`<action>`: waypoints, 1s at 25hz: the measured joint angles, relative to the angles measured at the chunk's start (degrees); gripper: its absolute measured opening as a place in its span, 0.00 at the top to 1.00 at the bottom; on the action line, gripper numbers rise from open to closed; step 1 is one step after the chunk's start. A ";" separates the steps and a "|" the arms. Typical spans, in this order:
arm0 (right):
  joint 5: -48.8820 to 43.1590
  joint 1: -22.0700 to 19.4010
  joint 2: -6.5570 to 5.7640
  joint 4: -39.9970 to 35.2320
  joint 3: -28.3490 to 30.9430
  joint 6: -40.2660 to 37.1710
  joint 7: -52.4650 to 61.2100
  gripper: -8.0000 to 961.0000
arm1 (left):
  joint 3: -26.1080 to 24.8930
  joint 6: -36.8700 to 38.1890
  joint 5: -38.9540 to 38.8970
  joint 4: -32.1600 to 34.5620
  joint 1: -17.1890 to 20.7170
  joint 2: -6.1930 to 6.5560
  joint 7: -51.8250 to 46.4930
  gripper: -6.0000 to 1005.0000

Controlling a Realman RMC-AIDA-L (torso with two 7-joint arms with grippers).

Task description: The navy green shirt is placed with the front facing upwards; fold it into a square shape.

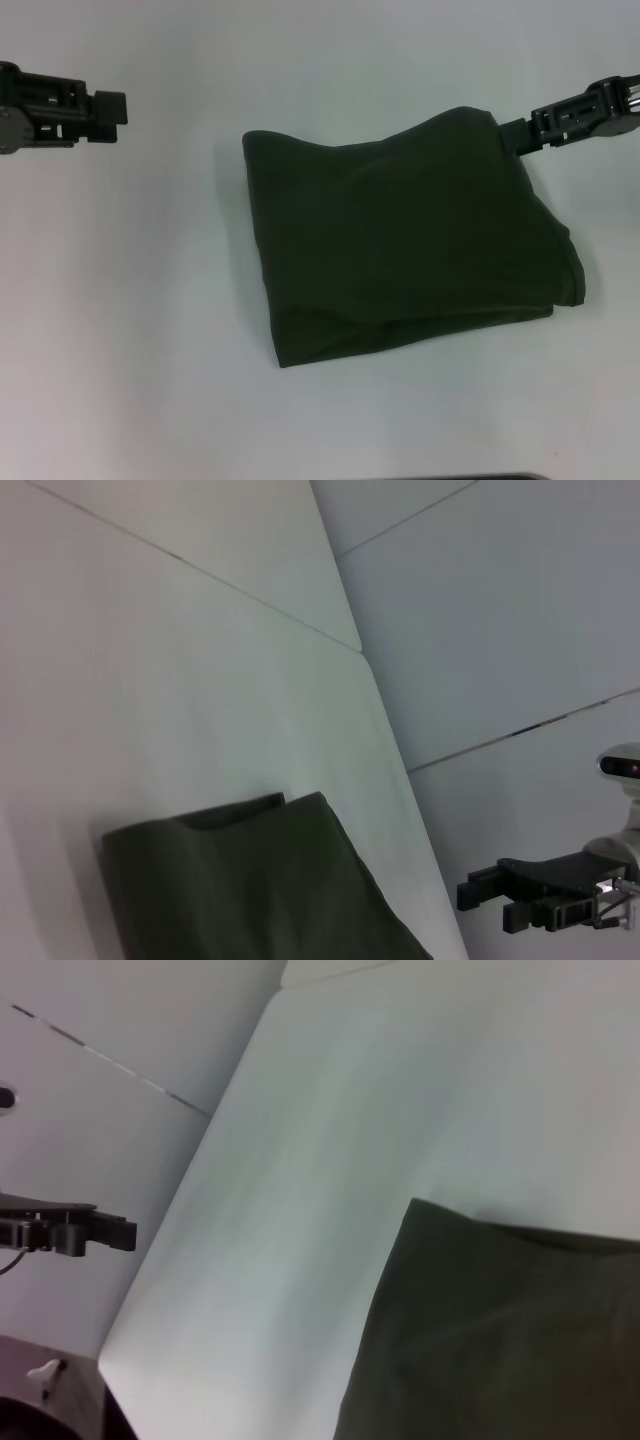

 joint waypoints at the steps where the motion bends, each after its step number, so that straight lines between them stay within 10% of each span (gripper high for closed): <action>1: -0.01 0.10 -0.11 0.15 0.00 -0.48 0.36 0.24 | 0.06 0.15 0.00 0.20 0.00 0.08 -0.06 0.51; 12: -0.07 0.36 0.62 4.17 -2.69 -5.18 1.56 0.68 | 4.92 1.81 3.85 1.53 0.05 -1.52 -0.55 0.83; 19: -1.88 -1.36 2.48 7.23 -3.92 -0.50 1.32 0.99 | 8.76 -3.15 6.16 2.11 0.32 -5.44 0.13 0.99; 25: -4.86 -1.71 5.44 8.75 -4.71 6.72 2.14 0.99 | 12.87 -9.17 7.51 4.21 -1.48 -9.69 0.26 0.99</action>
